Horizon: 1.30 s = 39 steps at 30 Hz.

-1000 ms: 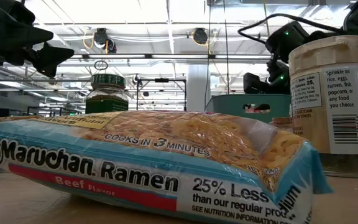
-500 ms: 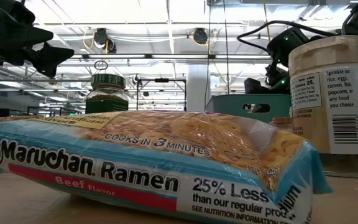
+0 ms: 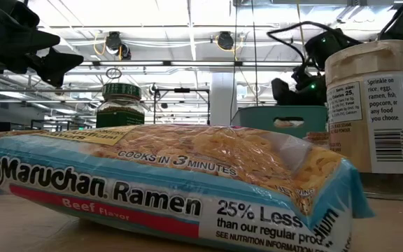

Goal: Pick & Place Food Item
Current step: Put the orange noodle pack into the blue bin

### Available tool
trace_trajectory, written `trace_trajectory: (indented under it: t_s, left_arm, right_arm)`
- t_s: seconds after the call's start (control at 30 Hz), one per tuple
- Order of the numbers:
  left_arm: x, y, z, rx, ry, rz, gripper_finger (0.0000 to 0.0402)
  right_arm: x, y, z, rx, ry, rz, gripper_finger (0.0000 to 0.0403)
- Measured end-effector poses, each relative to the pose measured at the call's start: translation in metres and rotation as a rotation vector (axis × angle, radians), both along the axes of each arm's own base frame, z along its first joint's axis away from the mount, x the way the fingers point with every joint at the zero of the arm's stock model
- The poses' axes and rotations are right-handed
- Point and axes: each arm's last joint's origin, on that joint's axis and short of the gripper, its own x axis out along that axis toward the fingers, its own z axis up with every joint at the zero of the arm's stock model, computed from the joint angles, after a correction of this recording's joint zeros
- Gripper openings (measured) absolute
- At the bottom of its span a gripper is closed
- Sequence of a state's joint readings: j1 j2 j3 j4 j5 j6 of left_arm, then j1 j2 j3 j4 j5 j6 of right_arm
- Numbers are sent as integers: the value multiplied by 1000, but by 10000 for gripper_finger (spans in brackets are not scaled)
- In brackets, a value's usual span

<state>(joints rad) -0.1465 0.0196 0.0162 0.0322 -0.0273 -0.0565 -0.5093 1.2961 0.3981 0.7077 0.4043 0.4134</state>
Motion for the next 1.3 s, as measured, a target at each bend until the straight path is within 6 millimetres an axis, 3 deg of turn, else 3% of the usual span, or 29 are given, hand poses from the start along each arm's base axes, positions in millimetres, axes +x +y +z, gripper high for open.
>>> trace_trajectory:
  t_s: [0.2,0.37,0.57,0.73,0.83,1.07,1.3]
  left_arm:
    - [0,0,0,0,0,0,283]
    - [0,0,0,0,-1,0,283]
    - [0,0,0,0,0,0,283]
    - [0,0,0,0,0,0,283]
    - [0,0,0,0,0,0,283]
    - [0,0,0,0,0,0,283]
    - [0,0,0,0,0,0,283]
  right_arm:
    - [11,-7,18,-17,26,115,171]
    - [18,-13,26,19,201,161,167]
    - [26,-23,68,221,460,444,164]
    - [21,-20,91,263,659,530,141]
    - [17,-16,85,270,725,603,107]
    - [12,-9,47,248,840,694,10]
    - [13,-12,35,184,870,638,16]
